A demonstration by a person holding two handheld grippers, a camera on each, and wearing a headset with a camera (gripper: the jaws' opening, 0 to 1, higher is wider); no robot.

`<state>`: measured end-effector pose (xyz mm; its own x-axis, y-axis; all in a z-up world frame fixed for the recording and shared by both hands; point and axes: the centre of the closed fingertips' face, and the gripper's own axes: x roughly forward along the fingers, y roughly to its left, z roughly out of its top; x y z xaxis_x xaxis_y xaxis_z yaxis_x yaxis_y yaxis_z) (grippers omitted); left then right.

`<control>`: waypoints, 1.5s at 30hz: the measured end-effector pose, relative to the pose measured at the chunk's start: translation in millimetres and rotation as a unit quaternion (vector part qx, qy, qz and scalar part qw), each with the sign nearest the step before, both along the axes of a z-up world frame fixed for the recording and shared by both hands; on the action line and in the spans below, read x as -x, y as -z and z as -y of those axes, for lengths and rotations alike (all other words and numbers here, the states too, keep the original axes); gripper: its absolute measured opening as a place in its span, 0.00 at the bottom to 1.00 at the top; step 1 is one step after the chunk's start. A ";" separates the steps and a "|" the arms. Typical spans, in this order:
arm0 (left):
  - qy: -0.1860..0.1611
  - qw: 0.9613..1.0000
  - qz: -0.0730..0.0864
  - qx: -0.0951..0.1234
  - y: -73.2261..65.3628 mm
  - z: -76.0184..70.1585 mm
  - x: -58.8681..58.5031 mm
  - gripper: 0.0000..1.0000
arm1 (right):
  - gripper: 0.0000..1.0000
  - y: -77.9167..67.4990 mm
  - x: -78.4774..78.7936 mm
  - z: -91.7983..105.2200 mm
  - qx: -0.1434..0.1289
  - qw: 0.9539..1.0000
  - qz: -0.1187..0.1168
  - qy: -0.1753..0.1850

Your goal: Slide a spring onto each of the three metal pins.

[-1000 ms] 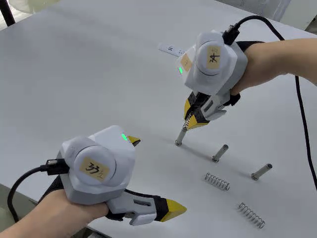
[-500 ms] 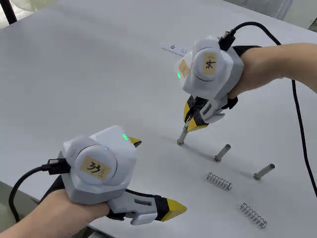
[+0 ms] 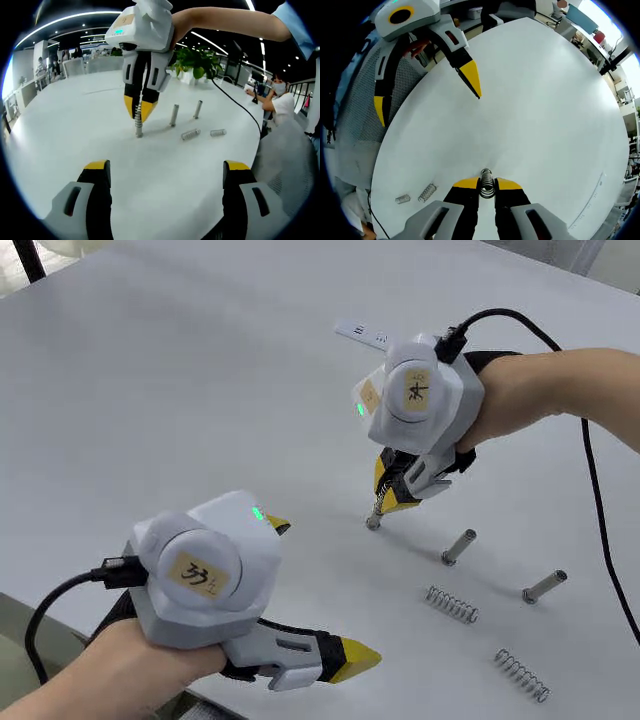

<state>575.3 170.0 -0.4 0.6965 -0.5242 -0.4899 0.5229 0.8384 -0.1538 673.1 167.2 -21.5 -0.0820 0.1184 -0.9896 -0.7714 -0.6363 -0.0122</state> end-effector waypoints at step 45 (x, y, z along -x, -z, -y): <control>0.010 1.000 0.010 -0.003 -12.0 0.0 -11.2 0.91 | 0.89 -6.8 22.4 -1.1 -0.113 0.987 -0.053 0.101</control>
